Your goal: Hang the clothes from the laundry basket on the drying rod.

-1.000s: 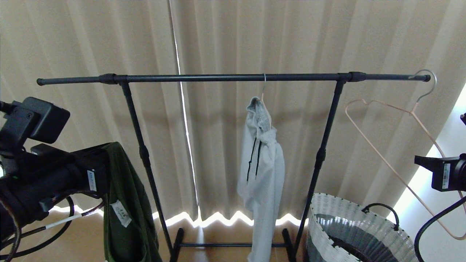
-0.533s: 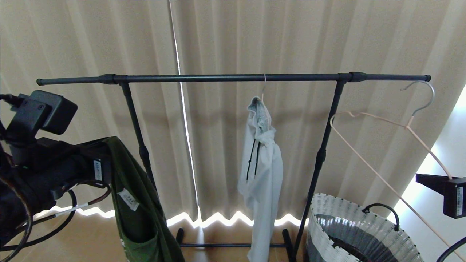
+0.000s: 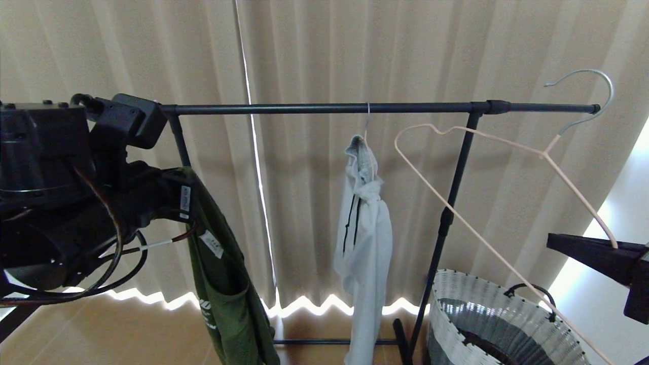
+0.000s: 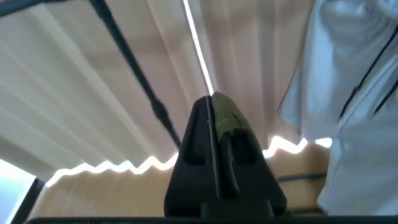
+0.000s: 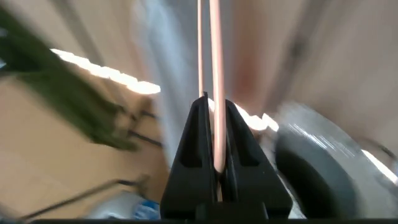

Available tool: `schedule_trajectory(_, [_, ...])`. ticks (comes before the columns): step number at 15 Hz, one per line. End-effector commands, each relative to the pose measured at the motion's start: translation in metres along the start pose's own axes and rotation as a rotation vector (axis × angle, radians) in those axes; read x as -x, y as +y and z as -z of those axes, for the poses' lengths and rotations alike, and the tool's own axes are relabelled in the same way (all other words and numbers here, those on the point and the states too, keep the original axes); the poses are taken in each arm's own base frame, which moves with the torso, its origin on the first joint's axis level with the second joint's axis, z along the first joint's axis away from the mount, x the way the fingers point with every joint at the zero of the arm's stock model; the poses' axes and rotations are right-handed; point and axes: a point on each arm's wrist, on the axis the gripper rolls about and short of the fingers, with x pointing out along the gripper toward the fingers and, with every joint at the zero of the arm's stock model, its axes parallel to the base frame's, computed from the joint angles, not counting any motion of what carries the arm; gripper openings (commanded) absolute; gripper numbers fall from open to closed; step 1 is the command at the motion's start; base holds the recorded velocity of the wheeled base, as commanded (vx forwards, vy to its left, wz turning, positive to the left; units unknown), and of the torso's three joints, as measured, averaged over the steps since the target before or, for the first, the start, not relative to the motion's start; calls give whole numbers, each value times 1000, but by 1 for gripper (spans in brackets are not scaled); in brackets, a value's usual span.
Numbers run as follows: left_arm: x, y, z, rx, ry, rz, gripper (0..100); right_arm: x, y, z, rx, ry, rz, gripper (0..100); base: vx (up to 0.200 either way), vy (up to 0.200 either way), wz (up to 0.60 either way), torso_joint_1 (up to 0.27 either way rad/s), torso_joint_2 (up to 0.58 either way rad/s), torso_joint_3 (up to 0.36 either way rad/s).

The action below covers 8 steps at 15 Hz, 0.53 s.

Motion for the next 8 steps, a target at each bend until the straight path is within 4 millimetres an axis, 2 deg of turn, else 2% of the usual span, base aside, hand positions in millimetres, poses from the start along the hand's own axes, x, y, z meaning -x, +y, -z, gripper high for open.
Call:
schedule_trajectory(1, [-15,-7,-7,15,6,4,0,0,10,1,18,-4,-87,0,0,0,0,0,0,0])
schedule_trajectory(4, [-26,-11,-9,17,13,-1,0,2,21,0,27,4,-185,0,0,0,0,0,0,0])
schedule_trajectory(8, [-26,-10,-11,20,8,-8,0,2,32,3,50,22,-265,0,0,0,0,0,0,0])
